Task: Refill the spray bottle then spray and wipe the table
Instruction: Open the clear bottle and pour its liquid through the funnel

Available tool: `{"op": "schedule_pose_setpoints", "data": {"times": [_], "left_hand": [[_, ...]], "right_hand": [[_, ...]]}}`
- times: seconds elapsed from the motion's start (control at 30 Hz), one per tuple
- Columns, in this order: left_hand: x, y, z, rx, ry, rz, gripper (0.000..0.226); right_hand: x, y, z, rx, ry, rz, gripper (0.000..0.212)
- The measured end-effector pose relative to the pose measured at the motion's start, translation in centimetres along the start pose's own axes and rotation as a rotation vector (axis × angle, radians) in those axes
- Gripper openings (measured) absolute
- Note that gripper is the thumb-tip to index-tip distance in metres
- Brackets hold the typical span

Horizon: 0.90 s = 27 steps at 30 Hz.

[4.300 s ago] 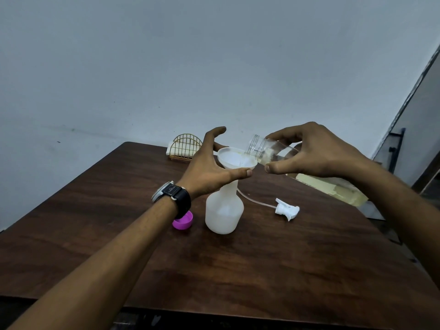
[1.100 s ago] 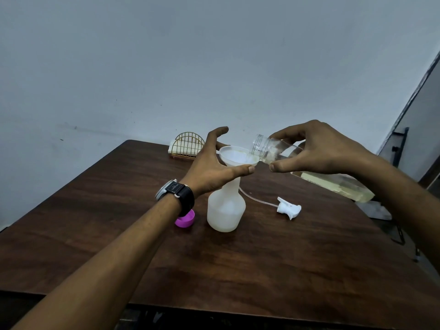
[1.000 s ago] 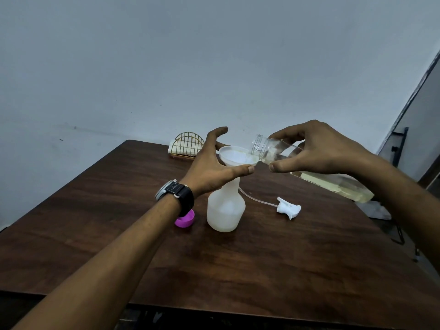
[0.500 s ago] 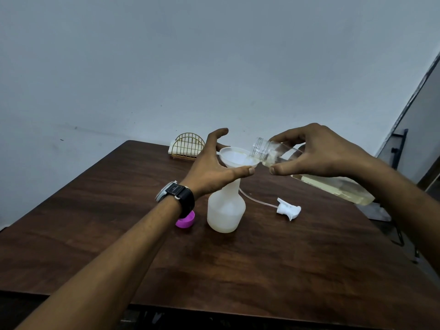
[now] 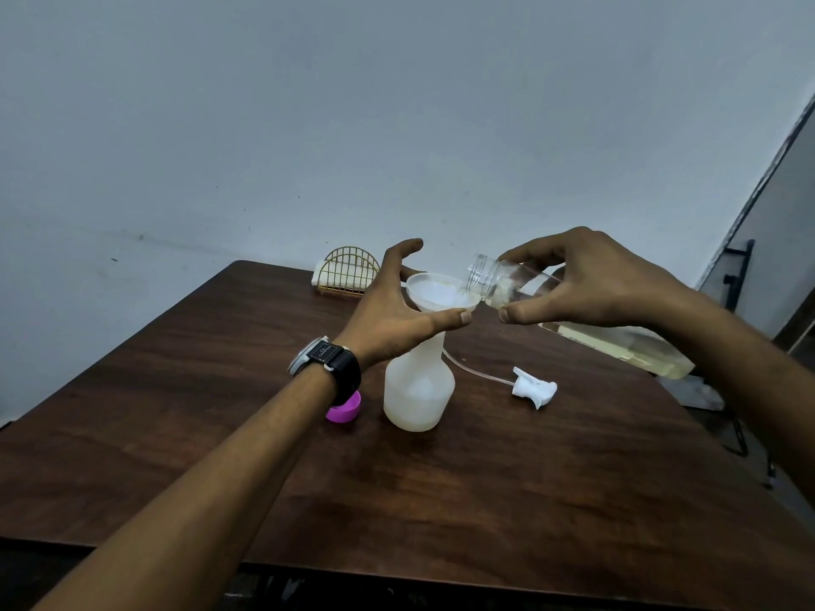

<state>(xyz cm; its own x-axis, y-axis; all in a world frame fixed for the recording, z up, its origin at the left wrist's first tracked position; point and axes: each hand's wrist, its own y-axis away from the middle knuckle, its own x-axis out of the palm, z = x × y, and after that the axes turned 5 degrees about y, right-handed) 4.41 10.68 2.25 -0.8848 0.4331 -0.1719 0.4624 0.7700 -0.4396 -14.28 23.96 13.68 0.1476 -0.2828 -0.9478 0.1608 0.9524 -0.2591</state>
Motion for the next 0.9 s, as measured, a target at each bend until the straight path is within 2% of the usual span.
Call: {"op": "schedule_pose_setpoints", "data": {"times": [0.57,0.9], "left_hand": [[-0.03,0.09,0.02,-0.009,-0.007,0.014,0.111],[-0.04,0.19,-0.1,-0.015,-0.002,0.013,0.111]], "right_hand": [[-0.14,-0.06,-0.24,-0.007,-0.022,-0.002,0.054],[-0.16,-0.16,-0.14,-0.01,0.006,0.014,0.064]]}}
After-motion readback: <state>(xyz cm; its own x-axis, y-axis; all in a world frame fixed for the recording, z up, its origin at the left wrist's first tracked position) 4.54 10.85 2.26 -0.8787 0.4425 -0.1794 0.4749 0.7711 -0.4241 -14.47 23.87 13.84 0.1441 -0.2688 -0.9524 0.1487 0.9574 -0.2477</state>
